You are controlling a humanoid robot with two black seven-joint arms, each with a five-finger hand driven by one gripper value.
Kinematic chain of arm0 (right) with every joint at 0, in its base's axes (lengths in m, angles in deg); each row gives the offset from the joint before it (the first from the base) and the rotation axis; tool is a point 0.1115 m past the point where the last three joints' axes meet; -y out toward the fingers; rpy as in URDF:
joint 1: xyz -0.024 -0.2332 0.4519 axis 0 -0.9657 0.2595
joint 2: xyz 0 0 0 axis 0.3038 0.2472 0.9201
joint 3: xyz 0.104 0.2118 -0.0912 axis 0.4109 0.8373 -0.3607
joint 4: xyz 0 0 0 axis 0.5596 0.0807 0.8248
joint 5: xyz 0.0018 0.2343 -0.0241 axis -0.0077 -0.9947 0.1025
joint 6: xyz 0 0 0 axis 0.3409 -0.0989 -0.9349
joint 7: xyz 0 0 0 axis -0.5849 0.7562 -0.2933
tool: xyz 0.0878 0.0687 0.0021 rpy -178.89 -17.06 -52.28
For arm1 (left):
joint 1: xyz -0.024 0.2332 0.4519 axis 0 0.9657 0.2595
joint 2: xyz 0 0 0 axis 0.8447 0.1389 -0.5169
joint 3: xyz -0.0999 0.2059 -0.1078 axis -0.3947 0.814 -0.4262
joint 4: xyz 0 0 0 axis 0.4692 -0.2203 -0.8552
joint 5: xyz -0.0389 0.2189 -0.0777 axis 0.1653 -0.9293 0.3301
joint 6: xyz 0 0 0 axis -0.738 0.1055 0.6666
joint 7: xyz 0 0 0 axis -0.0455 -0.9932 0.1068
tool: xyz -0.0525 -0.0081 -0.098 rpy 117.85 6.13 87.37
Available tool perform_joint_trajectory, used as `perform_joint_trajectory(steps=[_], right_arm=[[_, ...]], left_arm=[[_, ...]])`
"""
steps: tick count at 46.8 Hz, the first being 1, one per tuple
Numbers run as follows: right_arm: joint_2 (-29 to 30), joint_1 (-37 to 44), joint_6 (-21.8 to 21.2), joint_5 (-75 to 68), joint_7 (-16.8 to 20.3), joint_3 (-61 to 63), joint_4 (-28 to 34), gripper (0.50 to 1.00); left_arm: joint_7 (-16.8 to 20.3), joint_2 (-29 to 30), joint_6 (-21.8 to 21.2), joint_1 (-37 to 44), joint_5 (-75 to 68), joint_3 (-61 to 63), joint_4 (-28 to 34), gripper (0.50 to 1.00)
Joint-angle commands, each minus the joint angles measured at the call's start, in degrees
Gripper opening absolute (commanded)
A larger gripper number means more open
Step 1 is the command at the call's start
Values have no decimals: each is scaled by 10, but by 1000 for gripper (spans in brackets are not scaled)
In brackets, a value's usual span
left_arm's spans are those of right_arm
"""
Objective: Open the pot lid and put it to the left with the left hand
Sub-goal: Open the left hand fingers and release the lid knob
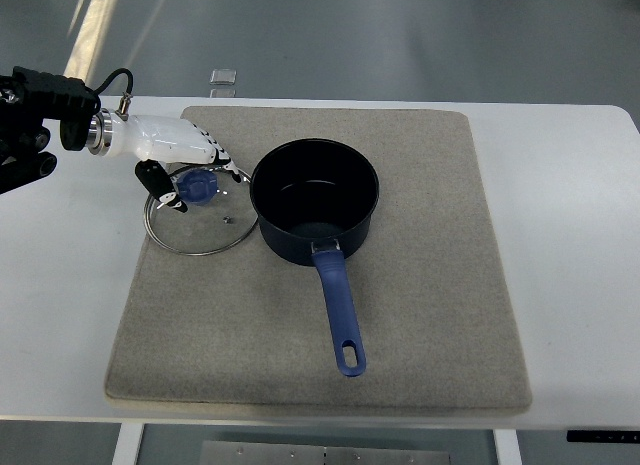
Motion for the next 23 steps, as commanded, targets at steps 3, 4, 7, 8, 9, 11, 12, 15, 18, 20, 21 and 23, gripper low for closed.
perform_joint_trajectory(steps=[3, 4, 7, 8, 9, 11, 12, 15, 18, 20, 21, 23], right_arm=[[0, 0, 0, 0, 0, 1, 0, 915], [0, 0, 0, 0, 0, 0, 0, 915], [0, 0, 0, 0, 0, 0, 0, 915], [0, 0, 0, 0, 0, 0, 0, 915], [0, 0, 0, 0, 0, 0, 0, 915], [0, 0, 0, 0, 0, 0, 0, 915], [0, 0, 0, 0, 0, 1, 0, 915], [0, 0, 0, 0, 0, 0, 0, 915], [0, 0, 0, 0, 0, 0, 0, 915], [0, 0, 0, 0, 0, 1, 0, 915], [0, 0, 0, 0, 0, 0, 0, 915], [0, 0, 0, 0, 0, 0, 0, 915]], left_arm=[[0, 1, 1, -3, 5, -4, -2, 949], [0, 3, 2, -3, 6, -6, -2, 951], [0, 13, 3, -4, 6, -17, -6, 956], [0, 16, 4, -5, 7, -22, -8, 958], [0, 18, 6, -5, 7, -26, -11, 958], [0, 21, 6, -7, 8, -35, -15, 958], [0, 24, 7, -7, 9, -41, -15, 958], [0, 28, 9, -7, 10, -65, -15, 958], [0, 28, 11, -7, 21, -94, -14, 958], [0, 29, 16, -6, 38, -115, -10, 958], [0, 29, 20, -5, 50, -127, -9, 958], [0, 29, 29, -4, 81, -153, -5, 958]])
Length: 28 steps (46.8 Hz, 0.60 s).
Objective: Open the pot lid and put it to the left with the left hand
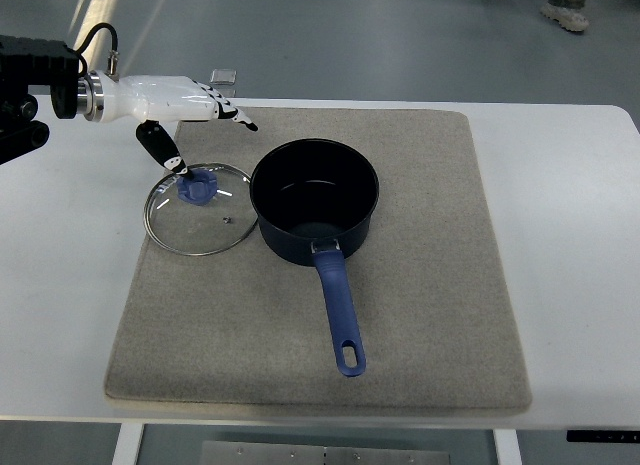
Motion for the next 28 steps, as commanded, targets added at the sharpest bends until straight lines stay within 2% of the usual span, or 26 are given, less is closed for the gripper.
perform_joint_trajectory(steps=[1, 7, 15, 20, 28], right_arm=[[0, 0, 0, 0, 0, 1, 0, 915], [0, 1, 0, 0, 0, 0, 0, 915], [0, 1, 0, 0, 0, 0, 0, 915], [0, 1, 0, 0, 0, 0, 0, 915], [0, 1, 0, 0, 0, 0, 0, 915]], left_arm=[[0, 0, 16, 6, 62, -51, 10, 958], [0, -14, 26, 9, 197, -104, 51, 958], [0, -65, 27, 24, 407, -113, 123, 949], [0, -118, 35, 44, 534, -114, 220, 936], [0, -227, 79, 77, 682, -116, 400, 896]])
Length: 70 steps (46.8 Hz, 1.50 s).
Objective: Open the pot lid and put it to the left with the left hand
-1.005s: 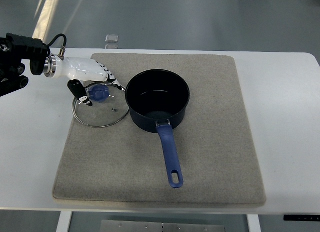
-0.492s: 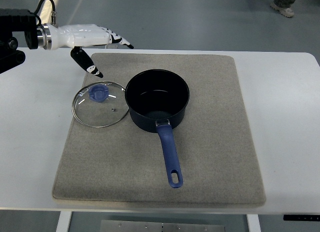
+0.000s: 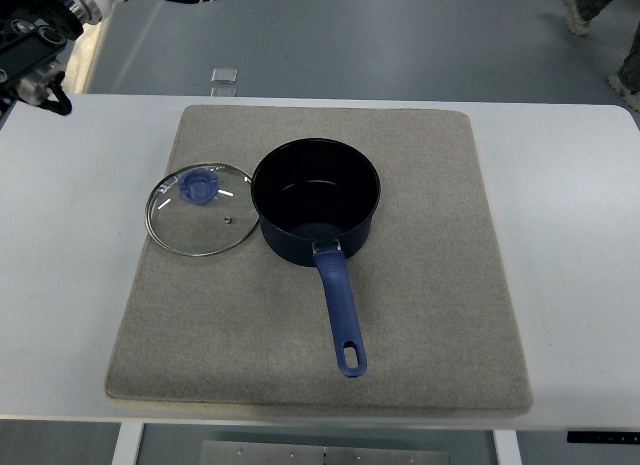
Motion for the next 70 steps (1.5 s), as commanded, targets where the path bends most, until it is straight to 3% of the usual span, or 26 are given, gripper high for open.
perform_joint_trajectory(steps=[1, 8, 15, 45, 70], right_arm=[[0, 0, 0, 0, 0, 0, 0, 915], [0, 0, 0, 0, 0, 0, 0, 915], [0, 0, 0, 0, 0, 0, 0, 915], [0, 0, 0, 0, 0, 1, 0, 915], [0, 0, 0, 0, 0, 0, 0, 915]], left_arm=[[0, -47, 19, 18, 57, -3, 74, 894], [0, -64, 22, 32, 123, -36, 91, 898], [0, -65, 35, 57, 134, -110, 90, 951], [0, -92, 37, 103, 137, -243, 90, 949], [0, -93, 62, 129, 242, -311, 89, 949]])
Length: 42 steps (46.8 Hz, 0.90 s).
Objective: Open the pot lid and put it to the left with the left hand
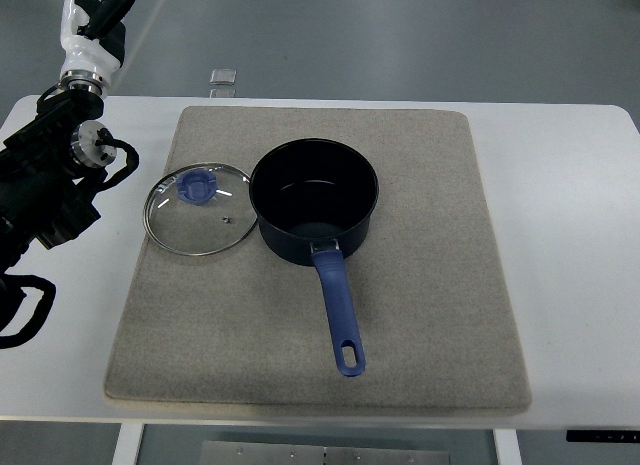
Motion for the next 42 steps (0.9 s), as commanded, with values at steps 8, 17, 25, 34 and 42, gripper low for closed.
perform_joint_trajectory(steps=[8, 17, 25, 34, 42], right_arm=[[0, 1, 0, 0, 0, 0, 0, 915], [0, 0, 0, 0, 0, 0, 0, 915], [0, 0, 0, 0, 0, 0, 0, 915], [0, 1, 0, 0, 0, 0, 0, 915], [0, 1, 0, 0, 0, 0, 0, 915]], left_arm=[[0, -1, 8, 8, 4, -2, -2, 951], [0, -5, 9, 13, 4, 0, -3, 956], [0, -8, 8, 13, 4, -1, -3, 956], [0, -9, 1, 15, 5, -3, -2, 956], [0, -13, -1, 15, 5, -13, -2, 956]])
